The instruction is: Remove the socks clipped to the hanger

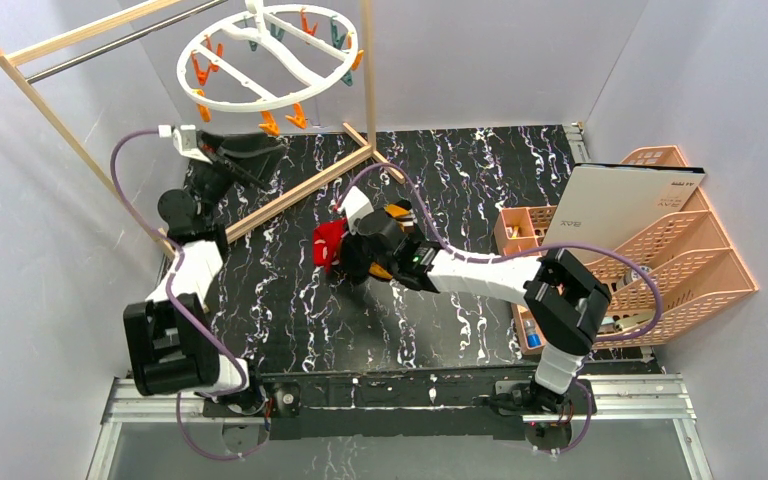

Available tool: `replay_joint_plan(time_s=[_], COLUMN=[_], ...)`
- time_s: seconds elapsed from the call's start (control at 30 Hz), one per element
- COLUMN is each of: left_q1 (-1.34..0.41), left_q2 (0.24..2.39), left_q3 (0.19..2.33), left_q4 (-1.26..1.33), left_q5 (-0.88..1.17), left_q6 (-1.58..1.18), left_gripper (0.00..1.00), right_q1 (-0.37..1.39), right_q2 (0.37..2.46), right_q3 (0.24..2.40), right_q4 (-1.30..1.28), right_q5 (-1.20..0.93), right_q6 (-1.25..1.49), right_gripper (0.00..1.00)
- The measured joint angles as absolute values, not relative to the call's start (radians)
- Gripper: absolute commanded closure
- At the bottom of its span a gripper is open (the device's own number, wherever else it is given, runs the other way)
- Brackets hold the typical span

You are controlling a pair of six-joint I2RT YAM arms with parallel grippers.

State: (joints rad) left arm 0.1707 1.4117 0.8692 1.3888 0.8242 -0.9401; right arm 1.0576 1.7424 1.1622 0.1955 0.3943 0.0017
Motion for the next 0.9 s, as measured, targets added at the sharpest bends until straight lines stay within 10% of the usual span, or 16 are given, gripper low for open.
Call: replay_joint_plan(time_s=[0.67,0.9], left_q1=[0.194,0.194], left_q2=[1.043,1.072], left_q3=[0.690,0.690], left_q4=[0.408,0.259], left_q5=[0.564,0.477], left_q6=[-0.482,-0.422], left_gripper=[0.02,0.02], right_q1=[0.931,0.931], right_q2=[1.695,1.551], right_q3=[1.162,1.176], right_q4=[0.000,-0.200], right_q5=[0.339,0.220], right_q6=[-0.024,0.004], right_gripper=[0.03,0.01])
